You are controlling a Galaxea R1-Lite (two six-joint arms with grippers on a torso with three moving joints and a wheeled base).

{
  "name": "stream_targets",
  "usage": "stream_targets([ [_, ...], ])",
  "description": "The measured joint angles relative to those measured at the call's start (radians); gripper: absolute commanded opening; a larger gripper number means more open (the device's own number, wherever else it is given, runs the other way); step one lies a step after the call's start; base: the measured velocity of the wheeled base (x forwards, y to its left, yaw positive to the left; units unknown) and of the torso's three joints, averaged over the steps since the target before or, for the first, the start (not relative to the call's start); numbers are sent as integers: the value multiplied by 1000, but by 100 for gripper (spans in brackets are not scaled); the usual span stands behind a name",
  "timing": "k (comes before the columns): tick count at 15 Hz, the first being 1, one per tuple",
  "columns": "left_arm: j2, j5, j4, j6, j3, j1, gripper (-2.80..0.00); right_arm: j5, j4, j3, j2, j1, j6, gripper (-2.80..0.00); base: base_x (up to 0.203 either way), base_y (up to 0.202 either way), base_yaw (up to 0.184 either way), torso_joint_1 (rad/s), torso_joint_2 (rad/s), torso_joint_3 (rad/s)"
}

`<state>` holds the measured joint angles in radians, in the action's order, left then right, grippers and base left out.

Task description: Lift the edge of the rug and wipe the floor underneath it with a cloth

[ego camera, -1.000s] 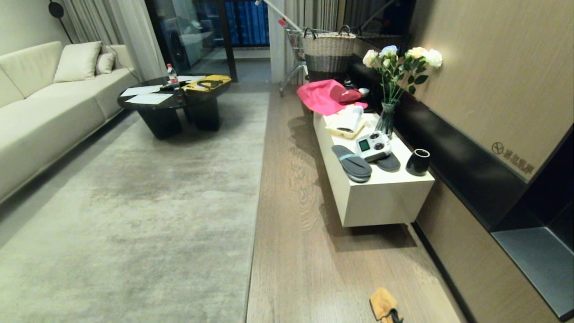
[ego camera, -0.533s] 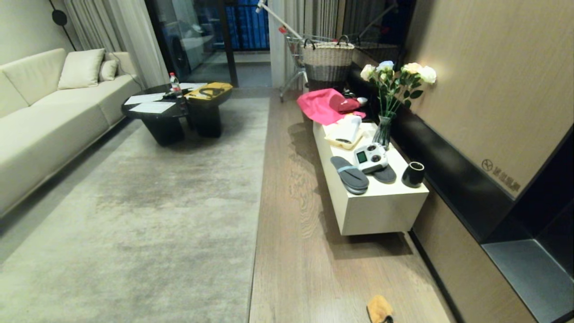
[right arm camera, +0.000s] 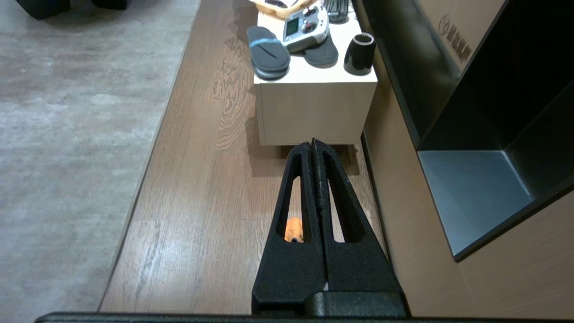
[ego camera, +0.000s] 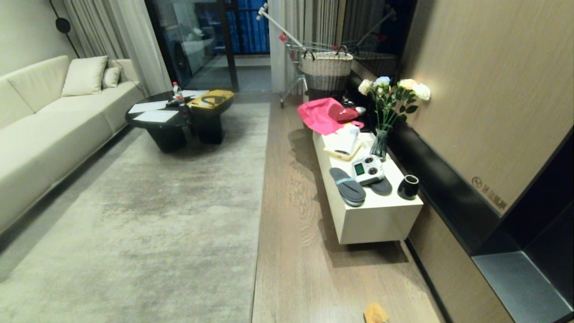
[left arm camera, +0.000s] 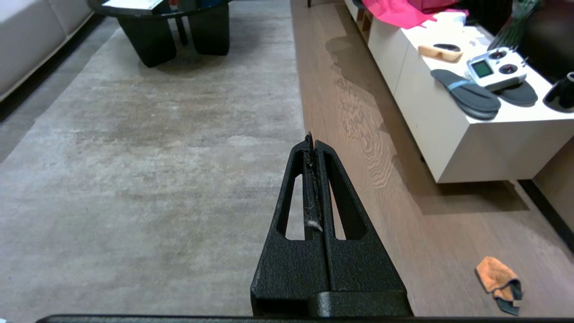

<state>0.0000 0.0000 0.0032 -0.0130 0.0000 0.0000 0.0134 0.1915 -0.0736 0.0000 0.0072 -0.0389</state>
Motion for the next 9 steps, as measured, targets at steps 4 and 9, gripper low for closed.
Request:
stream_targets([
  [4,0,0,0,0,0,0,-280,0,-1,0,0,0,0,-280,0,0,0,211,-575,-364],
  [9,0,0,0,0,0,0,-280,0,0,0,0,0,1,-280,0,0,0,205,-510,-304],
])
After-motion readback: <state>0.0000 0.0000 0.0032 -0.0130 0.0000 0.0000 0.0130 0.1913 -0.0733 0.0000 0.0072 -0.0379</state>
